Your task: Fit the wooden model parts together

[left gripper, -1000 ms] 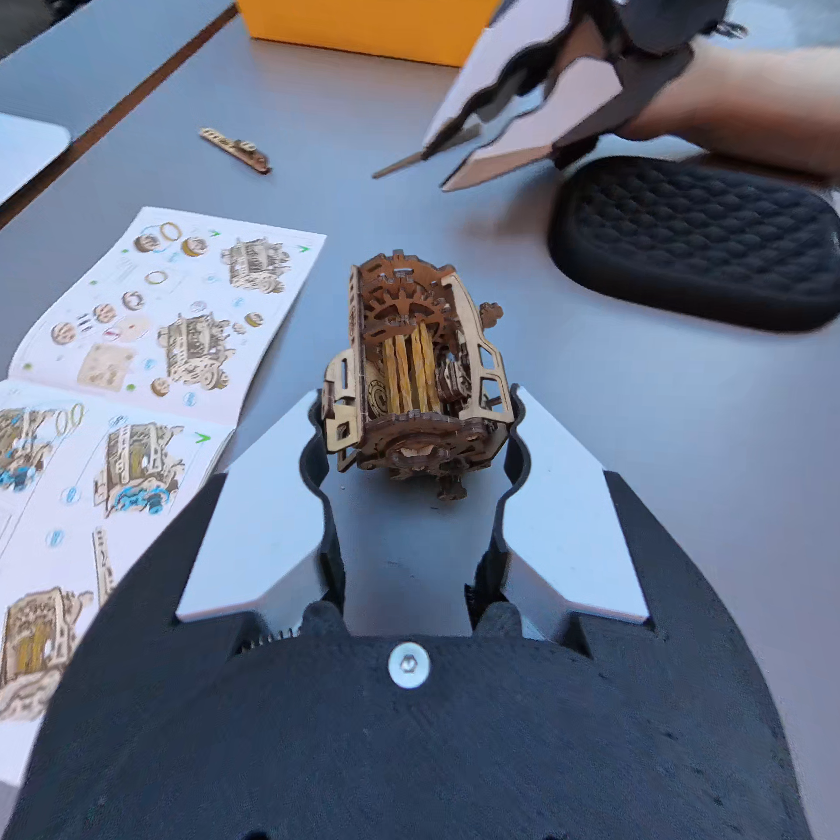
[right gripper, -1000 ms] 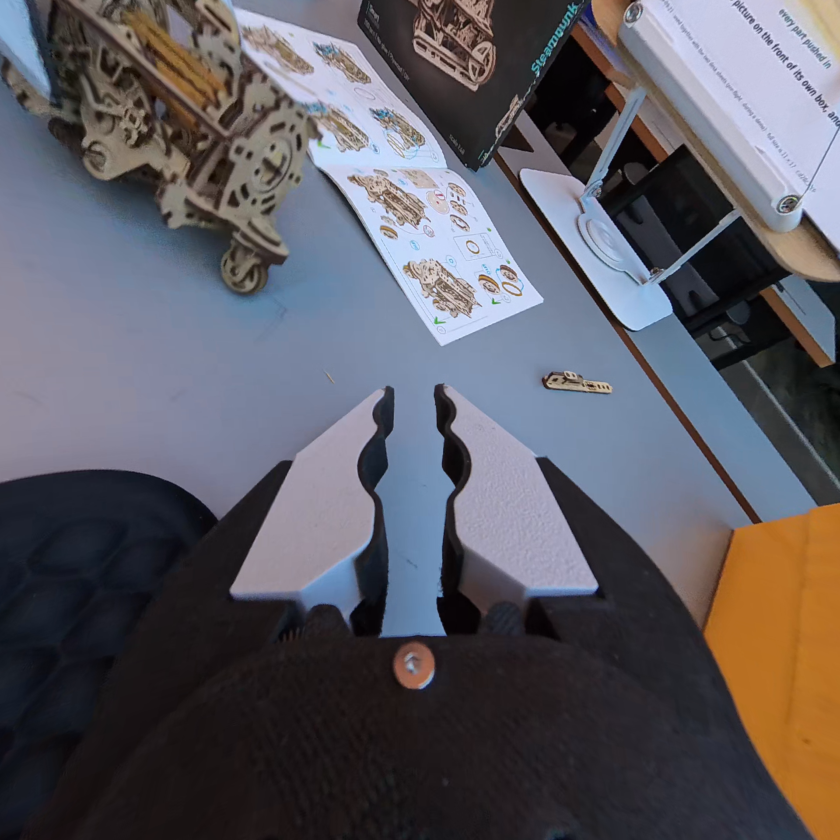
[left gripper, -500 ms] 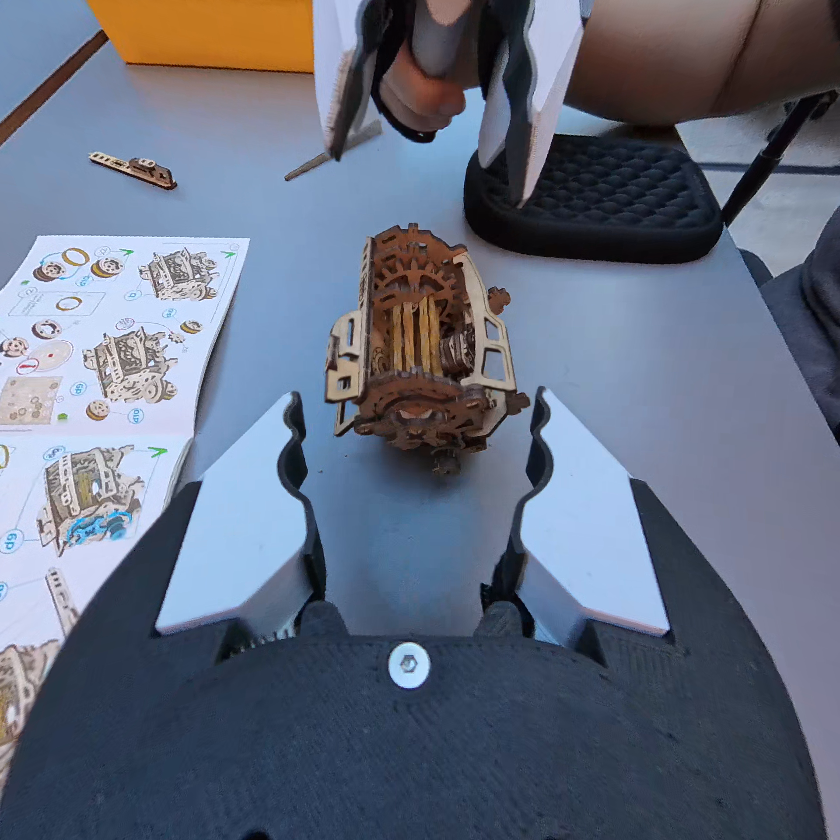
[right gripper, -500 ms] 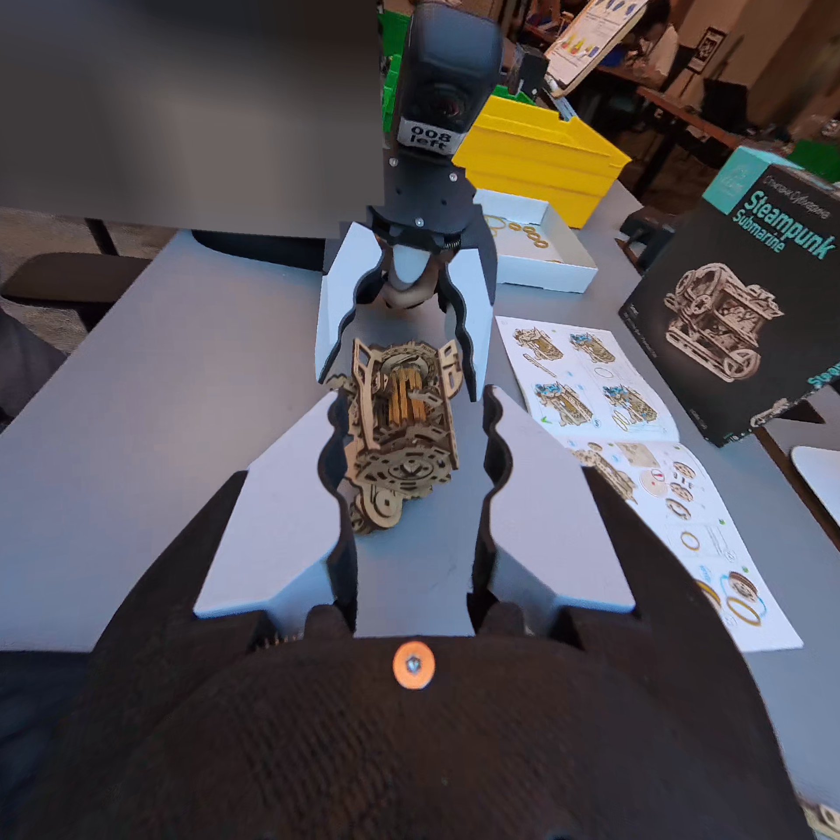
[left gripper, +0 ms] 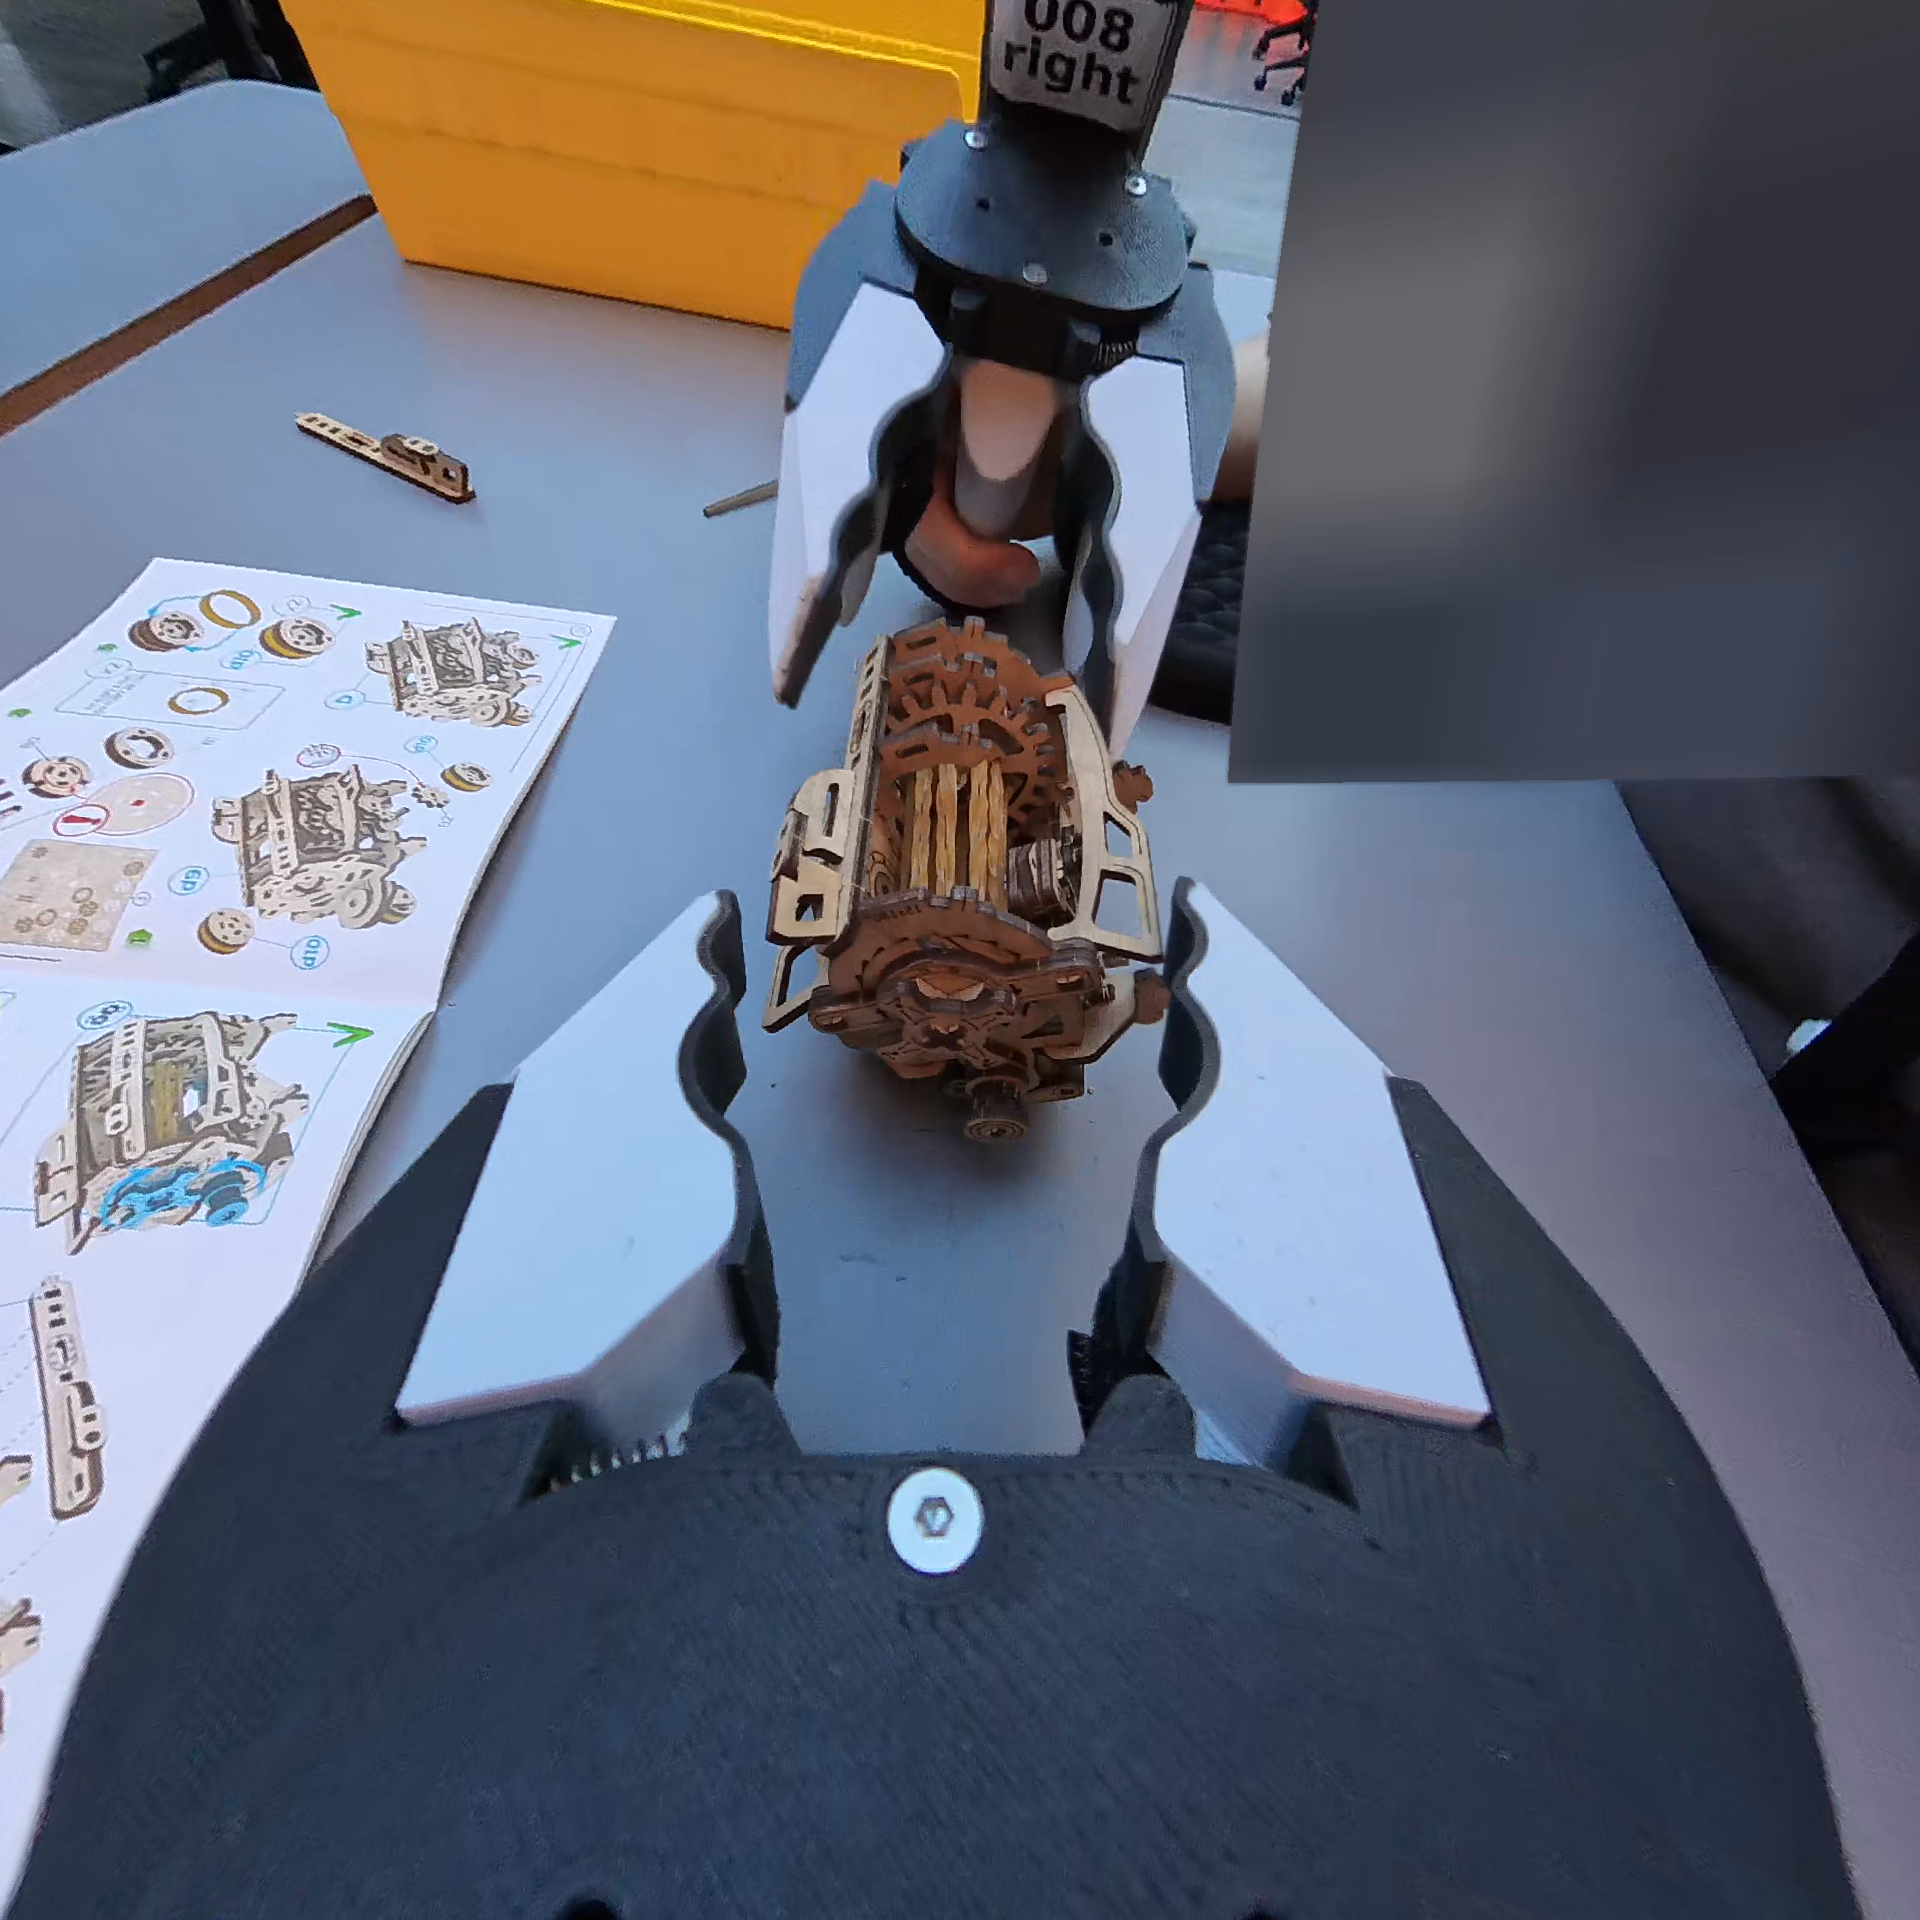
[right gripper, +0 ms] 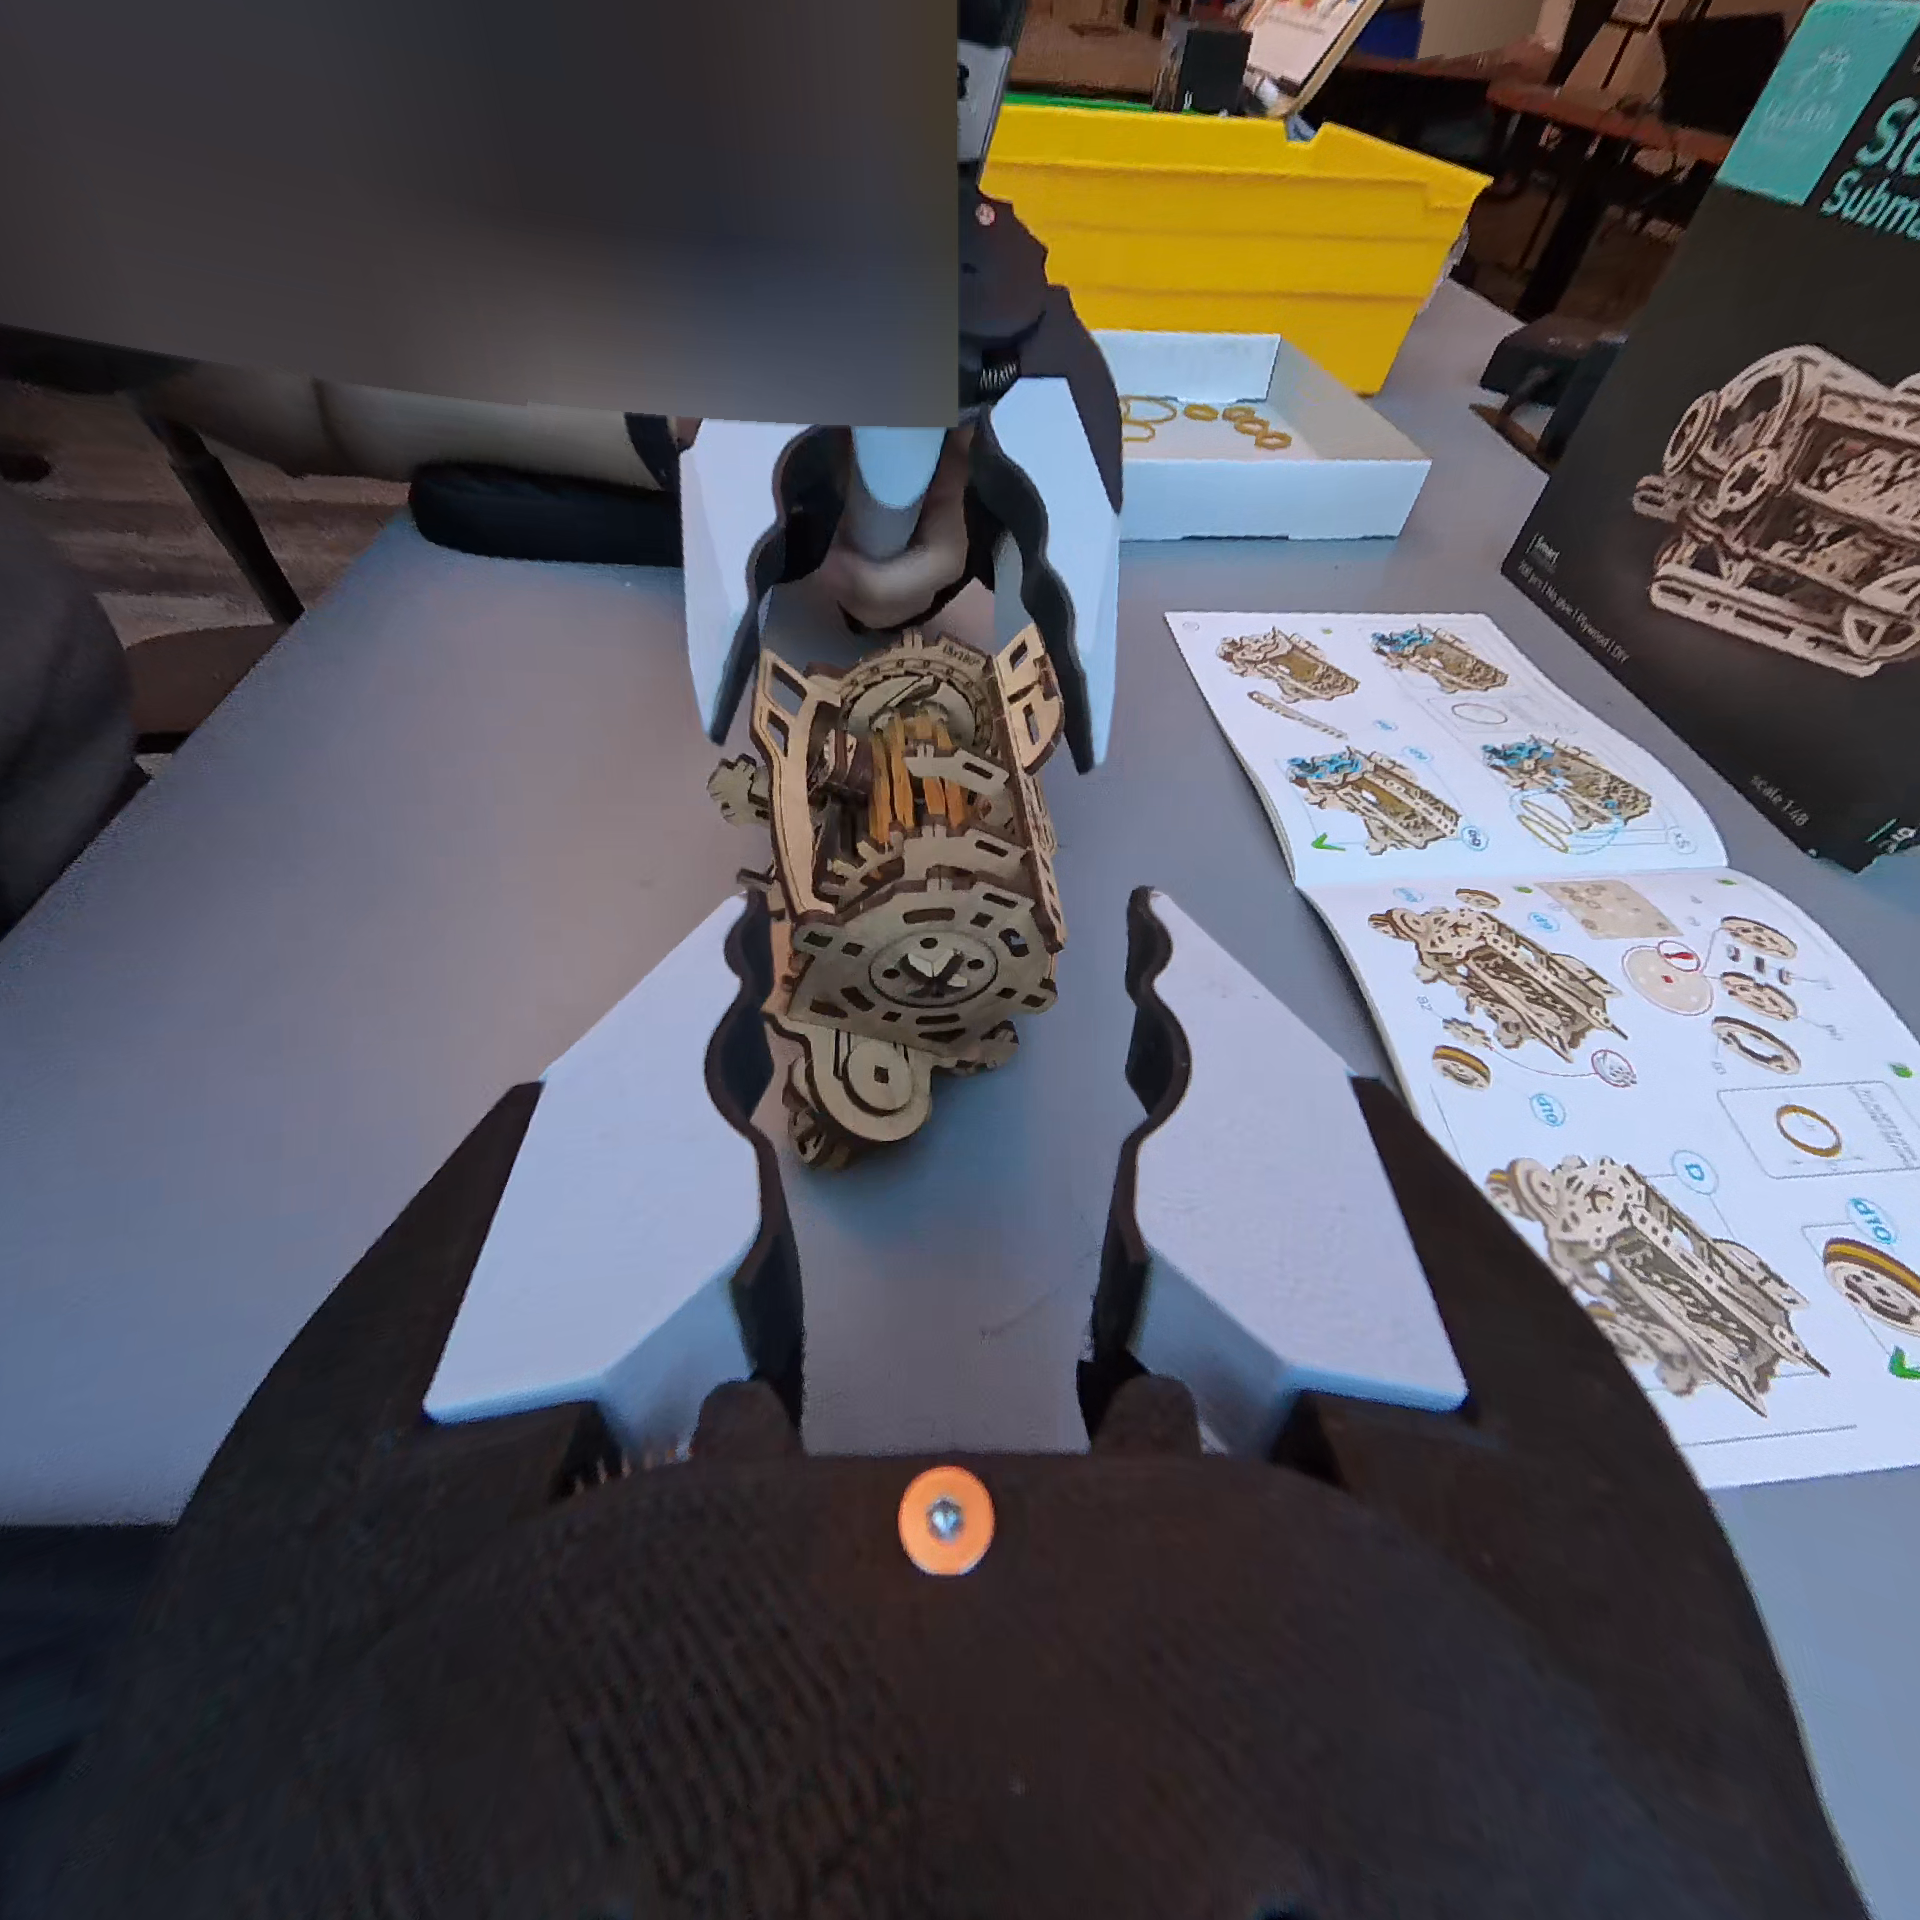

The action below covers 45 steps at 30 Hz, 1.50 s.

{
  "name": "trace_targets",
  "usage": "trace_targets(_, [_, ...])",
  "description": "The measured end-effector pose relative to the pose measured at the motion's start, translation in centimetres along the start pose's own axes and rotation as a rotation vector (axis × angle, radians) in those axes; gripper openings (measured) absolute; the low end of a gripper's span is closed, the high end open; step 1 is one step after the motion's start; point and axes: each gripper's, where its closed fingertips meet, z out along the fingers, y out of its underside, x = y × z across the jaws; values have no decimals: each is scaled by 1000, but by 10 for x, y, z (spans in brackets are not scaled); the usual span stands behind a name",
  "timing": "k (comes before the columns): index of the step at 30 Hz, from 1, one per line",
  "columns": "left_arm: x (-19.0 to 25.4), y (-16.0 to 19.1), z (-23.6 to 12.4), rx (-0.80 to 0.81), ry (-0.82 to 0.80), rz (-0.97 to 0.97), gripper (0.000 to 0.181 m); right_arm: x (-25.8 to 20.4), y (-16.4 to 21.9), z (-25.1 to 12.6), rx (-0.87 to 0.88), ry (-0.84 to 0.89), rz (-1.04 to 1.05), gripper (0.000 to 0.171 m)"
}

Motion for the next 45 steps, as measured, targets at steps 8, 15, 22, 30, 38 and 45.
trace_targets(8, [-3,-7,-3,52,-11,-33,72,2,1,0,-2,-4,19,51])
trace_targets(15, [-2,-7,-4,44,-31,6,71,2,2,1,-12,15,-7,51])
trace_targets(22, [-6,-8,-4,49,-53,18,71,7,4,3,-33,68,-79,51])
trace_targets(30, [-9,-8,-3,49,-66,26,71,11,3,2,-26,68,-56,53])
trace_targets(38, [-10,-3,-2,24,-60,-8,82,18,1,-1,-2,70,21,62])
trace_targets(45, [-11,-5,-5,32,-49,-32,71,11,7,1,-37,-29,166,52])
